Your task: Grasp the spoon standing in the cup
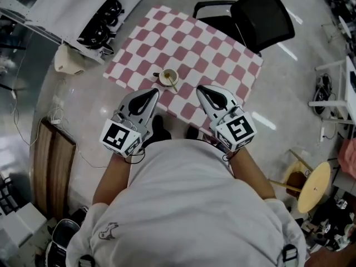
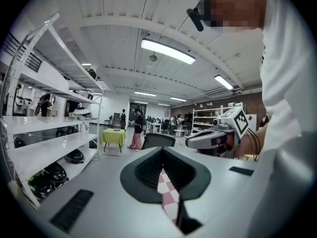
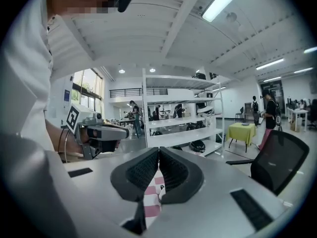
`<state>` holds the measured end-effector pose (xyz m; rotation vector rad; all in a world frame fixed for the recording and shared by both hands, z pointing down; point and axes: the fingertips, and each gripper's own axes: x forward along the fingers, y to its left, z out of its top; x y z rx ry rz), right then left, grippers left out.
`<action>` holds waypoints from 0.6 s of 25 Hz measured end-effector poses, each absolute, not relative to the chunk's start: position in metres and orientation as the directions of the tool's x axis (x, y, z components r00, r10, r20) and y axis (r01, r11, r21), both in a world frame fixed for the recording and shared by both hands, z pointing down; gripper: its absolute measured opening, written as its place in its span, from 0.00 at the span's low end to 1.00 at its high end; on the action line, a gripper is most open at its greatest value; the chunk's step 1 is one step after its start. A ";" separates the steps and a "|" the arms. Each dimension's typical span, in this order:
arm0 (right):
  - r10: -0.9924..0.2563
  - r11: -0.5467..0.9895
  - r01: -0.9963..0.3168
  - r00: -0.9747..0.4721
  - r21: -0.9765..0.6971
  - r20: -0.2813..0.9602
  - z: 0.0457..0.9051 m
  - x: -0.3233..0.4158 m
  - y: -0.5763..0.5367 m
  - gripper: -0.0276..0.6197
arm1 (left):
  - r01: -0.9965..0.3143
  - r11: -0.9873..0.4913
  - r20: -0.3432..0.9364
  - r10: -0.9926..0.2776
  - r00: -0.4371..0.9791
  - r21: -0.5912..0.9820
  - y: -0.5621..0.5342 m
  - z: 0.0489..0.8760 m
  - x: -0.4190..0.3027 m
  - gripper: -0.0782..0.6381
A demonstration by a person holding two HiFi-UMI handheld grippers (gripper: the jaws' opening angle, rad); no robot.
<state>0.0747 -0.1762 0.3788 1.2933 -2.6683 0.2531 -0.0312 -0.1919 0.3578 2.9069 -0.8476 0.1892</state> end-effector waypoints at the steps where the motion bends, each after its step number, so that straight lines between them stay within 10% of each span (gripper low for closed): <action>1: -0.768 0.600 -0.796 -0.600 -0.076 0.221 0.377 0.072 -0.180 0.09 | -0.523 -0.850 0.146 -0.510 0.847 0.065 -0.197 0.356 -0.032 0.13; 15: -0.906 0.311 -0.947 -0.323 -0.085 0.275 0.396 0.026 -0.208 0.09 | -0.231 -0.967 0.186 -0.210 0.960 0.103 -0.248 0.382 -0.074 0.13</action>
